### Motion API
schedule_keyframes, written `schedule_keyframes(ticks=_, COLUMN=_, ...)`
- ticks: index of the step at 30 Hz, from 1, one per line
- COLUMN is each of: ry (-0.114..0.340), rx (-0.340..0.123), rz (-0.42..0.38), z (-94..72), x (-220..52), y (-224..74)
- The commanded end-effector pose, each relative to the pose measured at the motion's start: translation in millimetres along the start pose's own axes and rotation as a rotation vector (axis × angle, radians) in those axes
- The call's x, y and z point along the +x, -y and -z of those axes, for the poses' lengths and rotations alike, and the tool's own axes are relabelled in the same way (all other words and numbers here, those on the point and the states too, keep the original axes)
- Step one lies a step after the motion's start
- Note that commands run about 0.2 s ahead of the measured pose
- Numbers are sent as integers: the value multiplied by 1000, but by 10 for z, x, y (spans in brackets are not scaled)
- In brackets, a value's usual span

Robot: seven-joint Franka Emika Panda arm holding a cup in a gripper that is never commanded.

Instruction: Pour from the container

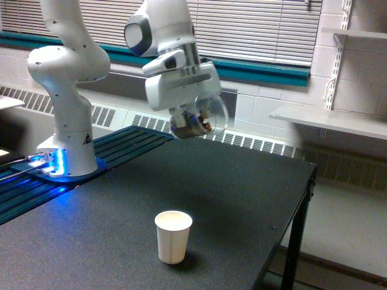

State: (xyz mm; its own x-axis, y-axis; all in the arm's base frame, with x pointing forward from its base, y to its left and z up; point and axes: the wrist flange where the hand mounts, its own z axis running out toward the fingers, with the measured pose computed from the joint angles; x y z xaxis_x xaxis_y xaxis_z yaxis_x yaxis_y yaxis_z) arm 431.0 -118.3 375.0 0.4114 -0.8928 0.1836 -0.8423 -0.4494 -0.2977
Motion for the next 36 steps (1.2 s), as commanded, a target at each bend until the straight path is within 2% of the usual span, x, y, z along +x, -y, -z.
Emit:
schedule_keyframes(ticks=1, ry=-2, rx=-4, rz=-27, z=-11, x=80, y=-190)
schedule_keyframes(ticks=19, ry=49, rx=-96, rz=-112, z=-323, x=153, y=-671)
schedule_keyframes(ticks=36, ry=133, rx=-137, rz=-189, z=-594, x=279, y=-829)
